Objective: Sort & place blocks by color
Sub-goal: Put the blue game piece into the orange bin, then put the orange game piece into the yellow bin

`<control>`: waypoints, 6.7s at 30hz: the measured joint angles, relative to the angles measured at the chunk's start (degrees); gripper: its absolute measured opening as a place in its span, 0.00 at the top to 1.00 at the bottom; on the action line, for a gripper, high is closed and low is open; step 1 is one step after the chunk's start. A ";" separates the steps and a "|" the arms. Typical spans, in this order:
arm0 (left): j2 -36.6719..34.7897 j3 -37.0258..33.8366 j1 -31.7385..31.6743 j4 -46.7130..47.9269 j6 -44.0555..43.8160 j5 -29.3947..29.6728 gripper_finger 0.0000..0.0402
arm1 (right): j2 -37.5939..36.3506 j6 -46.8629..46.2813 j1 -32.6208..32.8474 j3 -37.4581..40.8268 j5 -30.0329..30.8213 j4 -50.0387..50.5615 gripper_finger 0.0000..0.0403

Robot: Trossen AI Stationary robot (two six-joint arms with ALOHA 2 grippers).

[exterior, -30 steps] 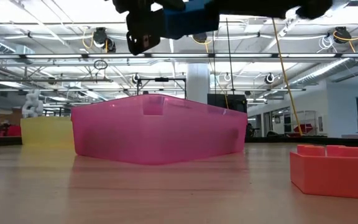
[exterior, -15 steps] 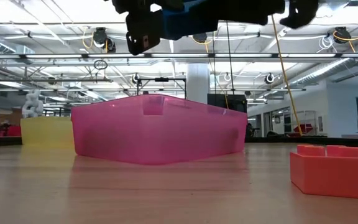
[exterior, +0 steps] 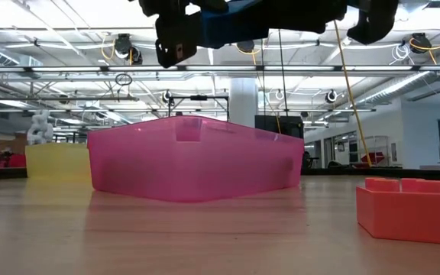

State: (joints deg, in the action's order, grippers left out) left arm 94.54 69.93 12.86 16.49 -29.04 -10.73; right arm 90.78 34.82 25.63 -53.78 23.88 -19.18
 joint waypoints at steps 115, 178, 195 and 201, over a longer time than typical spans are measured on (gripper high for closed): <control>-0.35 0.02 12.80 -17.12 22.87 33.38 0.33 | -10.41 -76.45 14.61 -0.18 -21.01 30.81 0.41; -18.45 -29.99 11.65 -48.07 20.28 33.32 0.33 | 22.51 -68.59 11.82 -26.23 -13.00 58.24 0.69; -15.76 -29.99 18.93 -46.77 62.91 49.71 0.33 | 1.10 -55.65 6.89 -26.25 5.46 52.22 0.69; -14.59 -29.86 19.54 -46.91 79.65 50.63 0.33 | -1.04 -51.49 -0.28 -26.32 -8.52 44.97 0.69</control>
State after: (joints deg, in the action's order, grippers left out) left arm 79.95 40.07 32.40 -30.42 50.61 39.90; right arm 89.74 -16.68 25.35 -80.09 15.36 25.79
